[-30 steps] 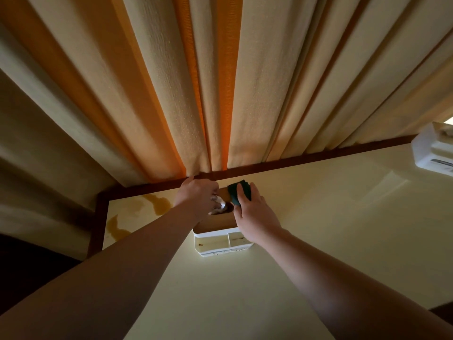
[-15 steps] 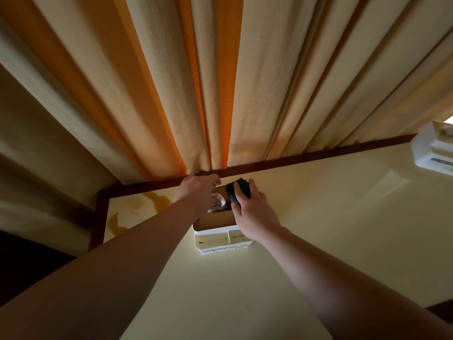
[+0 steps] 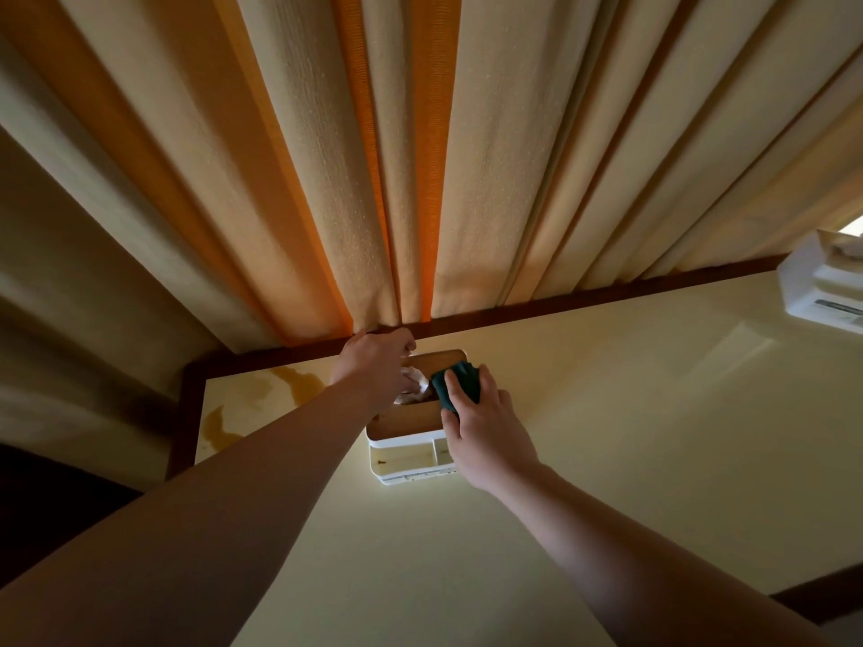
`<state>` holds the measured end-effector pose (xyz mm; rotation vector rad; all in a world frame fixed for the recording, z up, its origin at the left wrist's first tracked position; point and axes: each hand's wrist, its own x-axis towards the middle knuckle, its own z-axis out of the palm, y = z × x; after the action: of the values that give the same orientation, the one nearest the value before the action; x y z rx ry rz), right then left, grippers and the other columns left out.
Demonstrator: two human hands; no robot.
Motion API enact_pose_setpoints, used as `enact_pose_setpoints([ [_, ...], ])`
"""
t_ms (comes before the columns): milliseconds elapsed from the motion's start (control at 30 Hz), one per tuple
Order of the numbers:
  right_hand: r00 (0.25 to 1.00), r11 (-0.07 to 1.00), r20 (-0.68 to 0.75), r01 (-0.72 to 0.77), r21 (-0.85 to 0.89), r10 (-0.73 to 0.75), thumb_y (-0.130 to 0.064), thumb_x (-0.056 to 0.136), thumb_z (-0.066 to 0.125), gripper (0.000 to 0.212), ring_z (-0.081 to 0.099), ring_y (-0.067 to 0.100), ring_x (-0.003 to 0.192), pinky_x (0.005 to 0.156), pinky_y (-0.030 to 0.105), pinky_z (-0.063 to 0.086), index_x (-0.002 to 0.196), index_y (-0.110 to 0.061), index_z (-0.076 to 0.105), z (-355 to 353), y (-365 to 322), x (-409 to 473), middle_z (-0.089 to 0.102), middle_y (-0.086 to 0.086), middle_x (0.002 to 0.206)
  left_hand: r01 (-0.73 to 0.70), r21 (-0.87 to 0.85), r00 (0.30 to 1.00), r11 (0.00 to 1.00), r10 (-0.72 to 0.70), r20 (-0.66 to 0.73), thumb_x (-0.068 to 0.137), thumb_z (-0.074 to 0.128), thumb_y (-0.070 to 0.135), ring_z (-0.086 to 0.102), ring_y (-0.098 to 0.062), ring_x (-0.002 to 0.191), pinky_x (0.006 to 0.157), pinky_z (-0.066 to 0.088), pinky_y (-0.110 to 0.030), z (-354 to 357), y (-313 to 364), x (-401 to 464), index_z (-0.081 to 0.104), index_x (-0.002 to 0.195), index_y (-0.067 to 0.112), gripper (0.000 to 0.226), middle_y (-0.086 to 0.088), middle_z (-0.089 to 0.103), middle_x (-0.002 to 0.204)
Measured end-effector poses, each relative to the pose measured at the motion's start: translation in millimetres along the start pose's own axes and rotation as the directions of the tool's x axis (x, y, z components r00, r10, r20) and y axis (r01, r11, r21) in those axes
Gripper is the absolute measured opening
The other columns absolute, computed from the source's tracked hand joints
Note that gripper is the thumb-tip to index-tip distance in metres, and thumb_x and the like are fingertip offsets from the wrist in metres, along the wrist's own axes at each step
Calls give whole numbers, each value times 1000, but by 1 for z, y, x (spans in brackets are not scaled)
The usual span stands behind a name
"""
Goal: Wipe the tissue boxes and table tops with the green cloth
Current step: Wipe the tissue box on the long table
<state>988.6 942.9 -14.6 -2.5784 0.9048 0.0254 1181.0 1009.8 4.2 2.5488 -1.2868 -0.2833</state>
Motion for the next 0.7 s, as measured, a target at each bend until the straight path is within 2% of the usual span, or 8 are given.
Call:
enact_pose_setpoints([
  [200, 999, 1000, 40, 5, 7, -5, -46, 110, 32, 61, 38, 32, 140, 107, 42, 50, 165, -34, 9, -9, 6, 45, 9, 10, 168, -9, 1, 1000, 1000, 9, -22, 77, 90, 36, 65, -18, 107, 88, 60, -34, 2, -1, 0, 61, 119, 33, 51, 8, 70, 117],
  [400, 1000, 997, -20, -13, 70, 15, -42, 110, 34, 62, 44, 28, 136, 109, 39, 50, 165, -28, 10, 6, 8, 9, 18, 13, 165, 11, 7, 1000, 1000, -10, -18, 77, 90, 35, 65, -18, 103, 83, 61, -34, 3, 0, 0, 60, 116, 34, 49, 8, 69, 113],
  [533, 999, 997, -35, -30, 64, 33, -43, 110, 33, 59, 40, 26, 136, 110, 38, 48, 165, -33, 13, 10, 3, -19, 14, 9, 166, 6, -16, 1000, 1000, -6, 4, 74, 92, 38, 64, -19, 102, 83, 60, -37, 3, -1, 2, 59, 115, 35, 52, 8, 69, 112],
  [700, 1000, 1000, 13, -4, -12, 5, -42, 111, 32, 57, 28, 33, 147, 116, 44, 42, 165, -34, 15, -2, 0, 9, 4, 12, 170, -3, -1, 1000, 1000, 3, -11, 74, 91, 37, 64, -17, 100, 81, 61, -36, 7, -5, 5, 58, 112, 38, 51, 10, 69, 110],
])
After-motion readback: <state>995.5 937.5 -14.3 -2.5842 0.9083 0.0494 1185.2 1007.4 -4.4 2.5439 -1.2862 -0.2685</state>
